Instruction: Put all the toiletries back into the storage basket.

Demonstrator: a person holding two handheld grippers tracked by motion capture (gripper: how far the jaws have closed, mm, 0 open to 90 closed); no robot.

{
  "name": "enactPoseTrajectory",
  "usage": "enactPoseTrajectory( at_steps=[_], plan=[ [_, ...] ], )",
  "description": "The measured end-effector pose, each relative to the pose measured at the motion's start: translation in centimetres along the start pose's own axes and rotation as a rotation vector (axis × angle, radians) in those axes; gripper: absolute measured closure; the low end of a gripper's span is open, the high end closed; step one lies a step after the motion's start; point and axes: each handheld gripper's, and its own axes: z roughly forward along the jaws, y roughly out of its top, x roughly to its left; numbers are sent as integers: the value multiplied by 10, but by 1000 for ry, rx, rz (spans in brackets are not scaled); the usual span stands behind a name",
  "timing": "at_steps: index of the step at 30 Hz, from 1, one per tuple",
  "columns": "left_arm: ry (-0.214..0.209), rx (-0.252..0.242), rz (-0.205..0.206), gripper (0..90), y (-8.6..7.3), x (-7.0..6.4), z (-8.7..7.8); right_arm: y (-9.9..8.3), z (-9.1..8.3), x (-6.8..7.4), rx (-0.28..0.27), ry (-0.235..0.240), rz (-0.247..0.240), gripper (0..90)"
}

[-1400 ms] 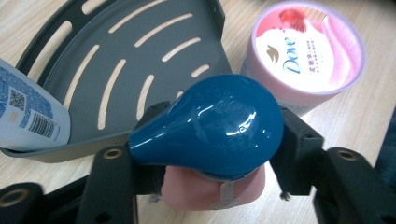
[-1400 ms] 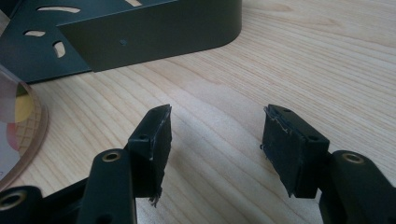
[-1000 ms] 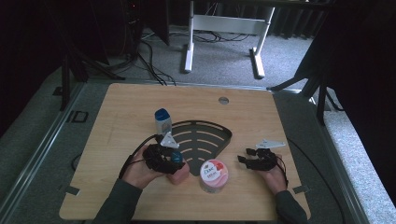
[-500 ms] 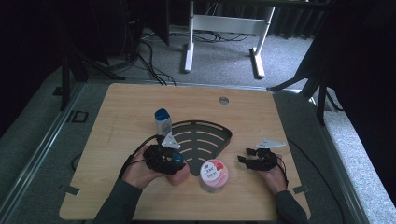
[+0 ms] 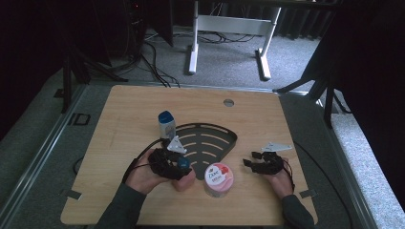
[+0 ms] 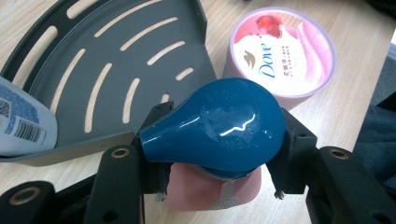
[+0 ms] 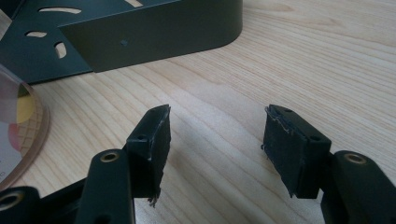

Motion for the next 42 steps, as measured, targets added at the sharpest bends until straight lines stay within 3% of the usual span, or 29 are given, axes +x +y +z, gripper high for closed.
enactPoseTrajectory(
  at_steps=[6, 10, 19, 32, 42],
  plan=[
    [4, -5, -9, 485, 3, 1, -2, 0, 0, 0, 0, 0, -1, 411],
    [-18, -21, -22, 486, 3, 1, -5, 0, 0, 0, 0, 0, 0, 411],
    [-25, -30, -18, 486, 9, -1, -9, 0, 0, 0, 0, 0, -1, 411],
    [-14, -53, -29, 492, 22, 0, -16, 0, 0, 0, 0, 1, 0, 411],
    [4, -68, -47, 505, 33, 10, -17, 0, 0, 0, 0, 1, 0, 411]
  ],
)
